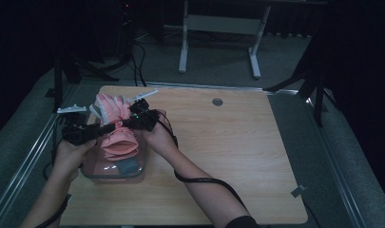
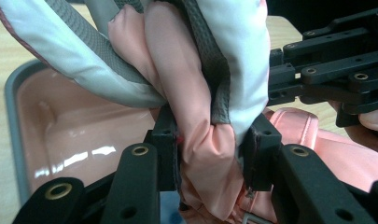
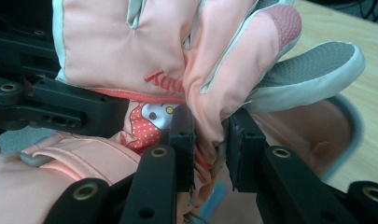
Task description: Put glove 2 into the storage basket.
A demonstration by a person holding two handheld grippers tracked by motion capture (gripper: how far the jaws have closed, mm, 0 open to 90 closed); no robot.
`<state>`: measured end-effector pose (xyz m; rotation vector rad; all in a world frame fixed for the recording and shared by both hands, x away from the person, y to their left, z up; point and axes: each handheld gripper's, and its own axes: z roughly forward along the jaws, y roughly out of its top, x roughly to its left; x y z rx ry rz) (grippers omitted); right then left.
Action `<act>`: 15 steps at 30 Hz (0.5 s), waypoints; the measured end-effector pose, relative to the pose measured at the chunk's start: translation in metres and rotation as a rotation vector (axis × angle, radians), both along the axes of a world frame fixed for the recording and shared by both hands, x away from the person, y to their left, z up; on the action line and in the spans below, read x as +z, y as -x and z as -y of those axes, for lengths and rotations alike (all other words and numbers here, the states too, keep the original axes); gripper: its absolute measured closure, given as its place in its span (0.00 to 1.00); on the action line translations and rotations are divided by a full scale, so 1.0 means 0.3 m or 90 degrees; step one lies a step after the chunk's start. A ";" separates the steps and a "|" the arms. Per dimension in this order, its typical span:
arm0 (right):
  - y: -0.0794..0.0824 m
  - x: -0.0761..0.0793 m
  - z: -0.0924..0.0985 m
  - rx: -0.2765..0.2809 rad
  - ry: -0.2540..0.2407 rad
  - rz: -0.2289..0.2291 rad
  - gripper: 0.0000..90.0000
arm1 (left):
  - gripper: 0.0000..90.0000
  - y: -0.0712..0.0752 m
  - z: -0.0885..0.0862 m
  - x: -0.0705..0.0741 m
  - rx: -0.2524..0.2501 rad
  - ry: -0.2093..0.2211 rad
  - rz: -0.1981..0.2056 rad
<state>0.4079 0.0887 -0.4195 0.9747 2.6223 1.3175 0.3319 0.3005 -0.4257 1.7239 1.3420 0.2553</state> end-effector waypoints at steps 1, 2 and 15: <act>-0.003 -0.012 -0.009 0.000 0.004 0.001 0.82 | 0.71 -0.003 -0.007 -0.016 0.002 0.005 -0.006; -0.005 -0.026 -0.017 -0.002 0.007 -0.004 0.82 | 0.71 -0.007 -0.010 -0.032 0.003 0.008 -0.011; -0.006 -0.191 -0.032 -0.017 0.076 -0.033 0.82 | 0.70 -0.045 0.014 -0.177 -0.010 -0.004 -0.101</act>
